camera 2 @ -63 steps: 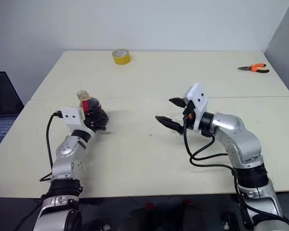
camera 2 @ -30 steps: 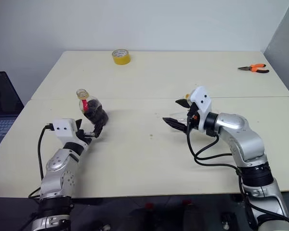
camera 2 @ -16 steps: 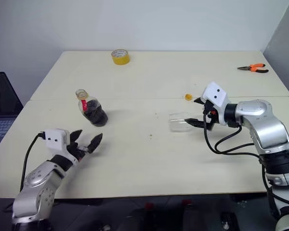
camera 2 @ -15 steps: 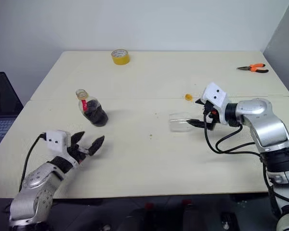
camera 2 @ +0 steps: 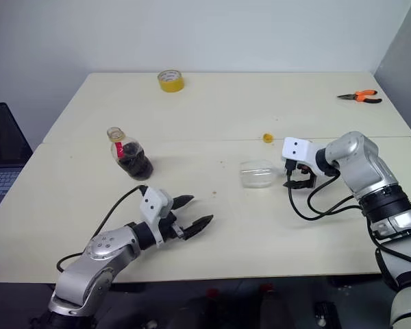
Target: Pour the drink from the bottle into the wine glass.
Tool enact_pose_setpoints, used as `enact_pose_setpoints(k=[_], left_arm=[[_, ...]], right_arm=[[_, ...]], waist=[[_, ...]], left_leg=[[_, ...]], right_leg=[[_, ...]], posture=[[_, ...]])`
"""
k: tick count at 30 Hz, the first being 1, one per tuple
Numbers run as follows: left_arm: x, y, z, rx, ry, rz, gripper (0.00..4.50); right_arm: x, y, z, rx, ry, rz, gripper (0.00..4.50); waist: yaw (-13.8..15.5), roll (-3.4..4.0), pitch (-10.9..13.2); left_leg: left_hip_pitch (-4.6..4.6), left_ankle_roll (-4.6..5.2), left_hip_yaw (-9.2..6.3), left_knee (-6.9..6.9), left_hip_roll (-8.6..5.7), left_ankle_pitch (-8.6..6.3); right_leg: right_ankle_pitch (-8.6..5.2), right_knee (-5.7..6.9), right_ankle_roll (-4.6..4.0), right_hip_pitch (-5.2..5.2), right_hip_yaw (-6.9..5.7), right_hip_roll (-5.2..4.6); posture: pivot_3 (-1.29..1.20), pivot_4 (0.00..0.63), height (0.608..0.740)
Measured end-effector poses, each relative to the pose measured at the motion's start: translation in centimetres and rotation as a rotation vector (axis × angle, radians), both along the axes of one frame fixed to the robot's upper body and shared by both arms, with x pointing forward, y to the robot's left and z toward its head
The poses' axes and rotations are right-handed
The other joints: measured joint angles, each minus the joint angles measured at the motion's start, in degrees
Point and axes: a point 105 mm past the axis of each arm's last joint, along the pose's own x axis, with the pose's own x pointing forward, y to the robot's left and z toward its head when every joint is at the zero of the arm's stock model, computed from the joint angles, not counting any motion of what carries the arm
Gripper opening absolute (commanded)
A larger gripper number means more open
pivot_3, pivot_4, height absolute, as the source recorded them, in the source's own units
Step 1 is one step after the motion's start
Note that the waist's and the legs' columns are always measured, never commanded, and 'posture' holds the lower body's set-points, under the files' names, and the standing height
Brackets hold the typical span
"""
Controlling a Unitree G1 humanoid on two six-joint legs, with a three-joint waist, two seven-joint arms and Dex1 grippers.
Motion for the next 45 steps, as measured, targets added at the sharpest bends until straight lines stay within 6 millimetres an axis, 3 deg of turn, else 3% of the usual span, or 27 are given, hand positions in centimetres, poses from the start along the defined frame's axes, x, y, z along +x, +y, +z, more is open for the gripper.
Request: enact_pose_setpoints(k=[5, 8, 17, 19, 22, 27, 35, 41, 45], left_arm=[[0.1, -0.2, -0.1, 0.007, -0.005, 0.003, 4.47], [0.1, -0.2, -0.1, 0.009, -0.005, 0.003, 4.50], [0.1, -0.2, -0.2, 0.015, -0.006, 0.007, 4.50], [0.1, -0.2, -0.2, 0.013, -0.005, 0.007, 4.50], [0.1, -0.2, -0.2, 0.014, -0.004, 0.008, 4.50], [0.1, -0.2, -0.2, 0.013, -0.005, 0.008, 4.50], [0.1, -0.3, -0.1, 0.013, -0.008, 0.004, 4.50], [0.1, -0.3, -0.2, 0.015, -0.006, 0.003, 4.50], [0.2, -0.3, -0.1, 0.015, -0.007, 0.003, 4.50]], right_arm=[[0.4, 0.2, -0.6, -0.040, 0.013, 0.017, 4.50], [0.5, 0.0, -0.9, -0.066, 0.014, 0.013, 3.91], [1.1, -0.2, -0.4, -0.157, -0.023, 0.019, 0.67], [1.2, -0.2, -0.3, -0.172, -0.030, 0.022, 0.12], [1.0, 0.3, -0.2, -0.175, -0.027, 0.048, 0.12], [0.9, 3.9, 1.3, -0.031, -0.088, 0.134, 0.12], [1.5, 10.4, 3.6, 0.441, -0.191, 0.137, 0.12], [1.6, 15.6, 2.9, 0.821, -0.162, 0.010, 0.12], [1.4, 18.4, 1.1, 0.901, -0.117, -0.065, 0.12]], waist=[[0.0, 0.00, 0.0], [0.1, 0.00, 0.0], [0.0, 0.00, 0.0], [0.1, 0.00, 0.0], [0.0, 0.01, 0.0], [-0.1, 0.01, 0.0], [-0.1, 0.01, 0.0], [-0.8, 0.03, 0.0], [-1.0, 0.04, 0.0]], left_leg=[[-0.01, 0.00, -0.01, 0.01, -0.02, 0.00], [-0.01, 0.00, -0.01, 0.03, -0.03, 0.00], [-0.01, 0.00, 0.00, 0.03, -0.03, 0.00], [-0.03, 0.00, 0.00, 0.05, -0.04, 0.00], [-0.02, 0.00, 0.00, 0.04, -0.04, 0.00], [-0.01, 0.00, -0.02, 0.01, 0.00, 0.00], [-0.01, -0.01, -0.05, 0.05, -0.02, 0.01], [0.01, -0.03, -0.10, 0.02, -0.01, 0.02], [0.01, -0.04, -0.13, 0.02, -0.03, 0.02]], right_leg=[[0.00, 0.00, 0.00, 0.00, 0.00, -0.01], [0.00, -0.01, 0.00, 0.01, 0.01, -0.02], [0.00, -0.01, 0.00, 0.01, 0.00, -0.02], [0.00, -0.01, 0.00, 0.00, 0.01, -0.02], [0.00, 0.00, 0.00, 0.00, 0.01, -0.02], [0.00, 0.01, 0.00, -0.02, 0.00, 0.00], [0.00, 0.05, -0.01, -0.01, -0.01, -0.01], [0.01, 0.11, -0.01, -0.03, -0.03, 0.00], [0.01, 0.12, -0.01, -0.03, -0.05, 0.01]], posture=[[0.00, 0.150, 0.740], [0.00, 0.150, 0.740], [0.00, 0.150, 0.740], [0.00, 0.150, 0.740], [0.00, 0.150, 0.740], [0.00, 0.150, 0.740], [0.00, 0.150, 0.740], [0.00, 0.150, 0.740], [0.00, 0.150, 0.740]])
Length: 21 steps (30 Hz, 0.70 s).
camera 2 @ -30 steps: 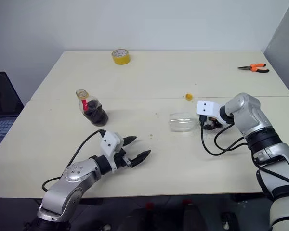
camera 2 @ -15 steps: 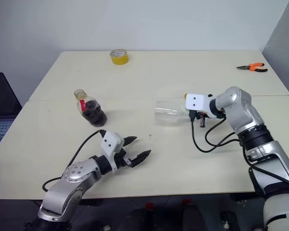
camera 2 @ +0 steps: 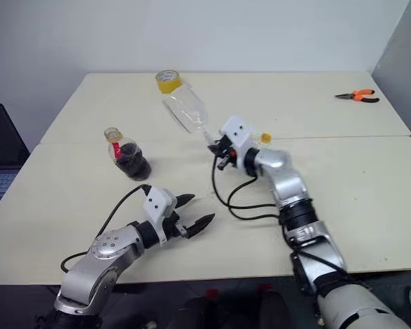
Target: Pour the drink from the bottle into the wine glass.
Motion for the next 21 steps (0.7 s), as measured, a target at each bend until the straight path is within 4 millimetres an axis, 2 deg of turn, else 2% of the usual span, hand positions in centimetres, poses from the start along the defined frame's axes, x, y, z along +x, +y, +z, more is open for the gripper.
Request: enact_pose_setpoints(k=[4, 8, 10, 16, 21], left_arm=[[0.0, 0.0, 0.0, 0.000, 0.001, 0.000, 4.50], [0.0, 0.0, -0.1, 0.001, 0.002, 0.001, 4.50], [0.0, 0.1, -0.1, 0.002, 0.004, 0.002, 4.50], [0.0, 0.2, -0.1, 0.007, 0.004, 0.003, 4.50], [0.0, 0.5, -0.1, 0.017, 0.001, 0.009, 4.50]], right_arm=[[0.1, 1.4, -1.4, 0.018, 0.051, -0.043, 0.12], [0.1, 1.5, -2.4, -0.027, 0.075, -0.071, 0.12], [0.2, 1.3, -3.1, -0.054, 0.083, -0.094, 0.12], [0.1, 0.9, -3.3, -0.070, 0.081, -0.113, 0.12], [-0.7, -0.7, -3.7, -0.074, 0.066, -0.126, 0.12]], waist=[[-0.3, 0.01, 0.0], [-0.3, 0.03, 0.0], [-0.4, 0.03, 0.0], [-0.4, 0.06, -0.1], [-0.1, 0.06, -0.1]], left_leg=[[0.02, -0.01, -0.02, -0.03, 0.01, 0.00], [0.03, -0.01, -0.02, -0.04, 0.02, 0.00], [0.04, -0.01, -0.02, -0.06, 0.02, 0.00], [0.14, -0.01, -0.02, -0.08, 0.01, 0.00], [0.13, -0.01, -0.03, -0.07, -0.02, 0.00]], right_leg=[[0.00, 0.01, 0.00, 0.00, 0.00, 0.02], [0.00, 0.01, 0.00, 0.00, 0.00, 0.03], [0.00, 0.01, 0.00, -0.01, 0.01, 0.04], [0.00, 0.02, 0.00, 0.07, 0.02, 0.03], [0.00, 0.01, 0.00, 0.09, 0.01, 0.00]], posture=[[0.00, 0.150, 0.740], [0.00, 0.150, 0.740], [0.00, 0.150, 0.740], [0.00, 0.150, 0.740], [0.00, 0.150, 0.740]])
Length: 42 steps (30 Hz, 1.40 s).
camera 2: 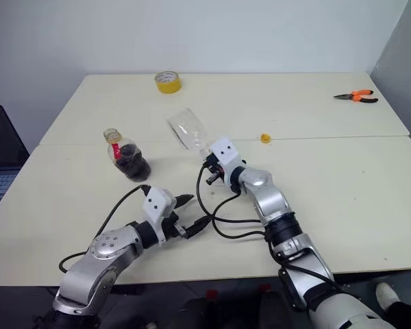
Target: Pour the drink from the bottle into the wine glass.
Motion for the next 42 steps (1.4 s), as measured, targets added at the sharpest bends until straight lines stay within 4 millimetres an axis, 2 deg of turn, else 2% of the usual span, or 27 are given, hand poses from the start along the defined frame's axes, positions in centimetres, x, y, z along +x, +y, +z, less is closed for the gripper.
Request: enact_pose_setpoints(k=[5, 17, 32, 35, 37, 42], left_arm=[[0.2, 0.4, 0.1, 0.010, -0.003, 0.009, 4.50], [0.5, 0.4, 0.2, 0.021, -0.010, -0.003, 4.50], [0.6, 0.4, 0.1, 0.022, -0.008, -0.003, 4.50], [0.7, 0.4, 0.2, 0.022, -0.012, -0.004, 4.50], [0.8, 0.5, 0.3, 0.023, -0.014, -0.003, 4.50], [0.8, 0.5, 0.3, 0.022, -0.018, -0.014, 4.50]], right_arm=[[-1.0, -1.7, -0.4, -0.009, -0.007, -0.015, 0.12], [-2.1, -3.3, -1.5, -0.046, 0.017, -0.019, 0.12], [-2.5, -3.9, -2.0, -0.035, 0.037, -0.025, 0.12], [-2.5, -4.0, -2.3, -0.041, 0.057, -0.029, 1.12], [-2.7, -4.4, -3.5, -0.053, 0.100, -0.042, 1.79], [-2.6, -4.8, -3.6, -0.065, 0.102, -0.049, 3.59]], waist=[[0.3, 0.02, -0.1], [0.6, 0.04, -0.4], [1.0, 0.10, -0.8], [1.0, 0.09, -0.8], [0.9, 0.10, -0.8], [0.6, 0.10, -0.8]], left_leg=[[0.01, 0.00, 0.01, 0.03, -0.02, 0.00], [0.04, 0.00, 0.02, 0.03, -0.02, 0.00], [0.09, 0.01, 0.03, 0.00, -0.01, 0.00], [0.10, 0.01, 0.03, 0.00, -0.01, -0.01], [0.06, 0.01, 0.09, 0.00, -0.02, -0.01], [0.08, 0.01, 0.07, -0.06, 0.02, 0.00]], right_leg=[[0.00, 0.00, 0.00, 0.03, 0.00, -0.01], [0.00, -0.01, 0.00, 0.06, 0.01, -0.01], [0.00, -0.03, 0.00, 0.11, 0.02, 0.00], [0.00, -0.03, 0.00, 0.11, 0.02, 0.00], [0.00, -0.03, 0.00, 0.04, 0.09, 0.00], [0.00, -0.02, 0.00, 0.03, 0.07, 0.03]], posture=[[0.00, 0.150, 0.740], [0.00, 0.150, 0.740], [0.00, 0.150, 0.740], [0.00, 0.150, 0.740], [0.00, 0.150, 0.740], [0.00, 0.150, 0.740]])
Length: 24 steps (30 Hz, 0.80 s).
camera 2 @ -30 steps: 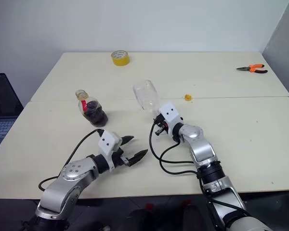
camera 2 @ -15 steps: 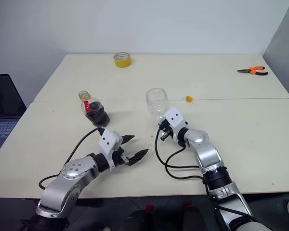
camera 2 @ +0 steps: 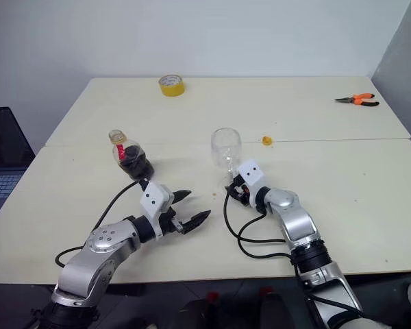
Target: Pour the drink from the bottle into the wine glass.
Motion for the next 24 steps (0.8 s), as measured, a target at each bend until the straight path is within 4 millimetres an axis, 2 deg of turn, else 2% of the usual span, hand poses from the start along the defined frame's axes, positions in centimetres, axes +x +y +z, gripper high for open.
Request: enact_pose_setpoints(k=[2, 3, 6, 9, 13, 15, 16, 18, 21, 23, 24], left_arm=[[0.0, 0.0, 0.0, 0.001, -0.001, 0.000, 4.50], [0.0, 0.1, 0.0, 0.002, -0.001, 0.001, 4.50], [0.1, 0.4, -0.1, 0.006, 0.001, 0.010, 4.50], [0.3, 1.1, 0.2, -0.004, -0.009, 0.037, 4.50], [0.4, 3.8, 1.1, -0.131, -0.025, 0.161, 4.50], [-0.6, 5.7, 1.0, -0.178, -0.013, 0.230, 4.50], [-0.9, 6.1, 0.9, -0.183, -0.005, 0.247, 4.50], [-1.6, 7.0, 0.6, -0.202, 0.011, 0.282, 4.50], [-1.7, 9.5, 0.7, -0.233, 0.003, 0.385, 4.50], [-1.0, 10.8, 1.6, -0.232, -0.043, 0.443, 4.50], [-0.6, 11.1, 2.1, -0.235, -0.071, 0.458, 4.50]], right_arm=[[-0.1, -0.3, -0.1, -0.008, 0.002, -0.003, 4.37], [-0.2, -0.6, -0.2, -0.011, 0.003, -0.003, 4.48], [-1.1, -1.6, 0.0, -0.015, 0.000, 0.014, 4.48], [-2.2, -2.9, 1.4, 0.015, -0.035, 0.049, 4.48], [-3.7, -6.9, 3.7, -0.015, -0.053, 0.070, 4.48], [-5.2, -9.6, 4.7, -0.037, 0.007, 0.103, 4.48], [-5.6, -10.3, 5.0, -0.045, 0.020, 0.109, 4.48], [-6.5, -11.3, 6.5, -0.018, 0.041, 0.142, 4.48], [-6.6, -12.2, 12.5, 0.061, -0.080, 0.197, 4.48], [-7.4, -11.3, 16.2, 0.075, -0.187, 0.283, 4.48], [-7.8, -10.6, 17.0, 0.079, -0.210, 0.328, 4.48]], waist=[[0.0, 0.00, 0.0], [0.1, 0.00, 0.0], [0.1, 0.00, 0.0], [0.1, 0.00, 0.0], [0.5, -0.02, 0.0], [0.6, -0.03, 0.0], [0.7, -0.04, 0.0], [0.6, -0.05, 0.1], [0.6, 0.08, 0.2], [0.8, 0.04, 0.2], [0.9, -0.04, 0.1]], left_leg=[[-0.02, 0.00, 0.00, 0.01, -0.01, 0.00], [-0.02, 0.00, -0.01, 0.01, -0.01, 0.00], [-0.04, 0.00, -0.01, 0.01, -0.01, 0.00], [-0.06, 0.01, -0.01, 0.00, 0.00, 0.00], [-0.10, 0.02, 0.00, 0.02, -0.02, -0.01], [-0.14, 0.04, 0.00, 0.01, 0.00, -0.02], [-0.13, 0.04, 0.00, 0.00, 0.01, -0.02], [-0.11, 0.05, 0.03, 0.02, 0.04, -0.02], [-0.07, 0.07, 0.08, 0.03, 0.05, -0.02], [-0.06, 0.07, 0.02, 0.00, 0.08, -0.02], [-0.07, 0.06, -0.02, 0.01, 0.09, -0.02]], right_leg=[[0.00, -0.01, 0.00, 0.00, -0.01, -0.01], [0.00, -0.01, 0.00, 0.00, -0.02, -0.01], [0.00, -0.03, 0.00, 0.00, -0.01, -0.01], [0.00, -0.02, 0.00, -0.03, -0.01, -0.01], [0.00, -0.10, 0.00, 0.01, -0.01, -0.03], [0.00, -0.14, 0.00, 0.00, -0.01, -0.03], [0.00, -0.14, 0.00, 0.01, -0.02, -0.02], [0.00, -0.13, -0.01, 0.03, 0.00, 0.00], [-0.01, -0.10, -0.02, 0.04, -0.02, 0.01], [-0.02, -0.11, -0.03, 0.07, -0.12, 0.03], [-0.02, -0.13, -0.03, 0.10, -0.16, 0.02]], posture=[[0.00, 0.150, 0.740], [0.00, 0.150, 0.740], [0.00, 0.150, 0.740], [0.00, 0.150, 0.740], [0.00, 0.150, 0.740], [0.00, 0.150, 0.740], [0.00, 0.150, 0.740], [0.00, 0.150, 0.740], [0.00, 0.150, 0.740], [0.00, 0.150, 0.740], [0.00, 0.150, 0.740]])
